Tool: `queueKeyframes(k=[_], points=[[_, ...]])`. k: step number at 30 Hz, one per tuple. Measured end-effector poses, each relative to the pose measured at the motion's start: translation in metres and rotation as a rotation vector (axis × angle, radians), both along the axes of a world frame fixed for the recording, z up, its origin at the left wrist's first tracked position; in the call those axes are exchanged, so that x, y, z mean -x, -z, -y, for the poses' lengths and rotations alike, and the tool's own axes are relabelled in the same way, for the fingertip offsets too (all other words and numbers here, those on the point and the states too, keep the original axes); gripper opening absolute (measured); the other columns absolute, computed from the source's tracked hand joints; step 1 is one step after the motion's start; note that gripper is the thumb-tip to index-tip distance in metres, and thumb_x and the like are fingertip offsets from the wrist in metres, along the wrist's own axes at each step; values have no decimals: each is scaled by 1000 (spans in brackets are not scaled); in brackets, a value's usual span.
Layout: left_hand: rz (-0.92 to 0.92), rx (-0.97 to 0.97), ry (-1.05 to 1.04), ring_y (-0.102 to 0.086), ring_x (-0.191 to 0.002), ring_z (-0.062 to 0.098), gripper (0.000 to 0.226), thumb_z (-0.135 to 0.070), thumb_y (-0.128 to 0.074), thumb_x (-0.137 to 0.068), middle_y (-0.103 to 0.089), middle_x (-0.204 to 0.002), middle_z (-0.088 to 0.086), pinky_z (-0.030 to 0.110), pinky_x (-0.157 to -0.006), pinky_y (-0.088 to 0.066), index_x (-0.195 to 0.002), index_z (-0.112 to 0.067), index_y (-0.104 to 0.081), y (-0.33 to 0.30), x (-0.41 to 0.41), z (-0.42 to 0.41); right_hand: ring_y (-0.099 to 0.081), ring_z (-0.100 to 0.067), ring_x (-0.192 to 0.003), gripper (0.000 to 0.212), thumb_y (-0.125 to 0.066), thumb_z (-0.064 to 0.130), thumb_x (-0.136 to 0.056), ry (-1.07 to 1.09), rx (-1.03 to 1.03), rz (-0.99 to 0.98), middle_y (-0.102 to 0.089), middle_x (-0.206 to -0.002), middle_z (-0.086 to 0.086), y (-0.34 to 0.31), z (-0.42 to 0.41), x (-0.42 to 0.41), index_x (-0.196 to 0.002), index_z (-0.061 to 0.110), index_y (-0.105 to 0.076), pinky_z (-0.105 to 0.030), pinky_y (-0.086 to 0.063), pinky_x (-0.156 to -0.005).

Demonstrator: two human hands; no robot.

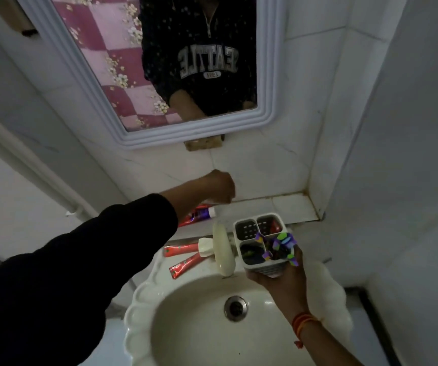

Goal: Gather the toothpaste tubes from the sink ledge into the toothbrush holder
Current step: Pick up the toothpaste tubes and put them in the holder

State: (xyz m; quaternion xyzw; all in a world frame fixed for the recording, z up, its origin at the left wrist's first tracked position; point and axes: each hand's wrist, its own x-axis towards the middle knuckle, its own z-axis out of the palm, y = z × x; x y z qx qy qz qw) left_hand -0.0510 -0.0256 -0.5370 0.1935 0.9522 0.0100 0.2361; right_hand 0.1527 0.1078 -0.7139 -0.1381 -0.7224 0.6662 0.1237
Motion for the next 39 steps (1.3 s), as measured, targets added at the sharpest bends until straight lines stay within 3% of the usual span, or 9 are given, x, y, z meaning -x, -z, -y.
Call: queueKeyframes(k=[4,15,21,23,25,27,30,33,39], points=[[-88,205,59,-58,-124,34,55,-19,-74,-84,-55,-136,14,37,-99,-51,-135,-9,-58,60,12,36,-63,12,-108,102,-100,5,-46,-22,4,3,-65,-115,33,2,-3,2,-122,49,-48,-18,-57,-86],[-252,222,155,-57,-118,36,34,-4,-56,-94,-46,-134,20,46,-87,-54,-128,-4,-57,106,14,42,-62,6,-115,103,-100,2,-46,-21,20,16,-66,-120,21,11,-6,5,-127,43,-50,-18,-57,-89],[-334,-144,163,-59,-108,35,52,-33,-65,-93,-59,-121,19,43,-90,-54,-139,-20,-44,77,7,26,-59,3,-119,103,-101,13,-47,-56,10,25,-61,-123,32,3,-8,3,-129,49,-48,-37,-56,-98],[-298,-449,304,-61,-102,30,48,-31,-65,-95,-60,-120,15,43,-87,-54,-136,-15,-48,61,2,17,-60,-10,-124,104,-101,22,-46,-67,46,52,-62,-126,27,0,-10,3,-133,44,-49,-51,-58,-95],[-326,-540,536,-61,-96,24,45,-31,-61,-97,-58,-121,12,39,-79,-55,-135,-10,-49,44,-1,4,-61,-6,-123,103,-100,20,-48,-63,27,58,-62,-126,26,-3,-9,3,-134,39,-49,-48,-58,-95],[-360,-392,688,-61,-97,22,51,-39,-57,-98,-55,-125,10,36,-76,-56,-142,-15,-46,21,-4,-15,-63,-3,-118,98,-98,11,-53,-58,34,80,-64,-124,21,-4,-8,2,-133,34,-48,-41,-58,-95],[-290,95,803,-60,-112,23,66,-47,-59,-96,-54,-133,5,30,-80,-44,-155,-28,-34,-13,-16,-47,-69,-12,-104,88,-95,17,-62,-77,20,104,-67,-113,5,-2,-6,0,-135,24,-47,-33,-59,-89],[-215,373,791,-61,-113,24,83,-52,-73,-83,-57,-136,6,31,-78,-40,-153,-24,-37,-29,-31,-71,-66,-8,-115,92,-95,4,-58,-83,41,65,-65,-122,6,-6,-5,1,-135,21,-48,-22,-60,-83],[-180,558,788,-60,-80,21,51,-43,-86,-71,-62,-82,0,39,-82,-59,-107,-11,-68,-37,-55,-108,-56,16,-115,96,-95,0,-57,-37,23,-19,-59,-125,17,-19,0,0,-126,41,-43,-5,-49,-87]])
